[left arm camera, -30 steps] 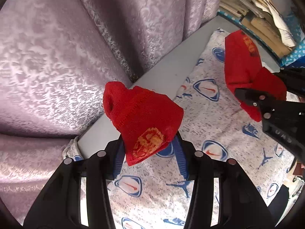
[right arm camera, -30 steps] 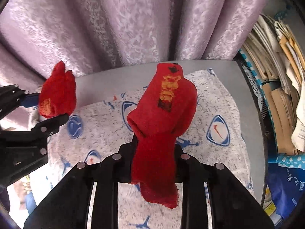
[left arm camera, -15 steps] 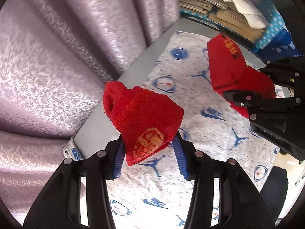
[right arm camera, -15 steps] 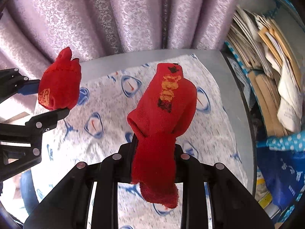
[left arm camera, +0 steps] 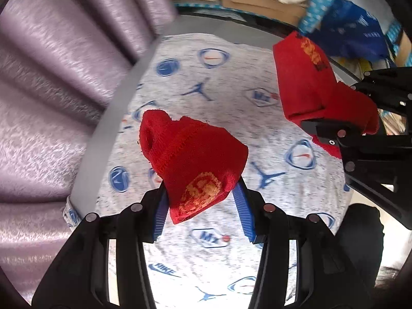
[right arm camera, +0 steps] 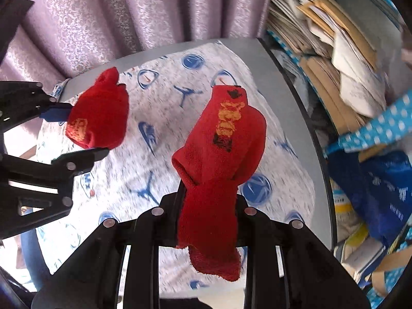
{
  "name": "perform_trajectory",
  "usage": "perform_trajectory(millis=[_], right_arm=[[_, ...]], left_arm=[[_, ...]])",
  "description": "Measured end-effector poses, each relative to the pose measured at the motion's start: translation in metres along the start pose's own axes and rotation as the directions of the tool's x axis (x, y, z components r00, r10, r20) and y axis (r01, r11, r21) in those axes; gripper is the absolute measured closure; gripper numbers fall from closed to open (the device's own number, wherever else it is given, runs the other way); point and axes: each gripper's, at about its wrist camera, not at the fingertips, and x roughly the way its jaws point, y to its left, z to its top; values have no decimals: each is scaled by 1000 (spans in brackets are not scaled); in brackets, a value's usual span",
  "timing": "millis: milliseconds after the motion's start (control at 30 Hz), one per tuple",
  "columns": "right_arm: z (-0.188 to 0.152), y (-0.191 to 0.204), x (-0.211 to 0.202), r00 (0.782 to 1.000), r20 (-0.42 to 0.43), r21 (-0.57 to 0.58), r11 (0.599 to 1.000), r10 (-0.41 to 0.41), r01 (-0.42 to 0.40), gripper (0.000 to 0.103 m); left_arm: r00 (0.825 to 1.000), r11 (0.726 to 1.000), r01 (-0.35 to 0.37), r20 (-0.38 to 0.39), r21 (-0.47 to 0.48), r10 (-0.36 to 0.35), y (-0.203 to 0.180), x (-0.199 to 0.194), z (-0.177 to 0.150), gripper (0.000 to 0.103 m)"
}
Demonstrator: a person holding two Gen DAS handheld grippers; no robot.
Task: Organize soft objects
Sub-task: 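Carry both red socks over the black bin with both tools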
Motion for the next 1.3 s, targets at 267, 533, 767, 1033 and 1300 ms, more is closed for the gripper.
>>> perform_trajectory(millis=[267, 533, 767, 1033, 1300], right_arm=[[-32, -31, -16, 1000, 3, 66, 998, -10, 10, 80], [-65, -56, -30, 1000, 4, 135, 990, -30, 29, 80], [-99, -78, -44, 999, 2, 210, 977, -46, 44, 80], [-137, -107, -58, 996, 11, 323, 943, -90, 82, 79], [-180, -135, -73, 993, -4, 444, 890, -119, 108, 79]], left_arm=[[999, 996, 30, -22, 80, -29, -42, 0, 12, 56], [998, 985, 55, -32, 161, -51, -87, 0, 21, 56], [997, 971, 74, -30, 228, -69, -126, -9, 29, 56], [996, 945, 94, -36, 313, -87, -169, -10, 41, 55], [991, 900, 135, -66, 415, -118, -225, -4, 48, 55]])
